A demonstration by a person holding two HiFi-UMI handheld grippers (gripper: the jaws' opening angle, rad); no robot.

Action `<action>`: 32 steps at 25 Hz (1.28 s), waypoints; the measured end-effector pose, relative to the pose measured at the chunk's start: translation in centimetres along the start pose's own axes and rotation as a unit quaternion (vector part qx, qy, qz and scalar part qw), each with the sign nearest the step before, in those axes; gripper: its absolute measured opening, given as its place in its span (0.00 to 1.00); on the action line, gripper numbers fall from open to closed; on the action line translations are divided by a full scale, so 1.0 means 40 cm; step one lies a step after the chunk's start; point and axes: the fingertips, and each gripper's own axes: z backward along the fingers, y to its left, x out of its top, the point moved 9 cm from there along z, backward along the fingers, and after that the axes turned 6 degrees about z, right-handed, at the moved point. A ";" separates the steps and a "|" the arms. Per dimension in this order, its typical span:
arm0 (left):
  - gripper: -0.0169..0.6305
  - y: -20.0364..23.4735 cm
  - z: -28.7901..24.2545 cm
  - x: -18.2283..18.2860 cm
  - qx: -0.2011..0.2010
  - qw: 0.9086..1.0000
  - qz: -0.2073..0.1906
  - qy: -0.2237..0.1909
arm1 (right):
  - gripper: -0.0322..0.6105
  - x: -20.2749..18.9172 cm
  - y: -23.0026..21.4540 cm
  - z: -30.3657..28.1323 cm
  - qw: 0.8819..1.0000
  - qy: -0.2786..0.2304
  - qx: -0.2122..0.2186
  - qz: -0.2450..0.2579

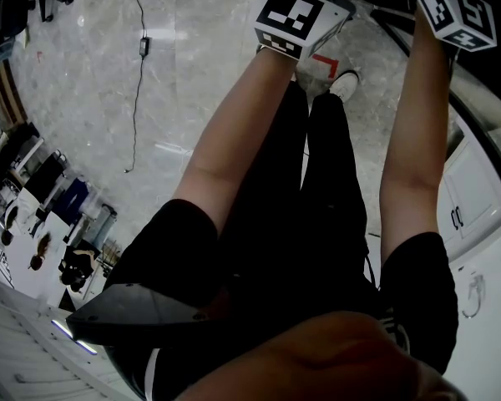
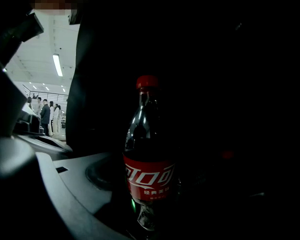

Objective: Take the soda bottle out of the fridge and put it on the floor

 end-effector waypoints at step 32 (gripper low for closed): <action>0.03 0.090 0.481 -0.284 0.157 0.985 0.065 -0.008 | 0.54 -0.201 0.537 0.144 0.978 0.012 0.209 0.011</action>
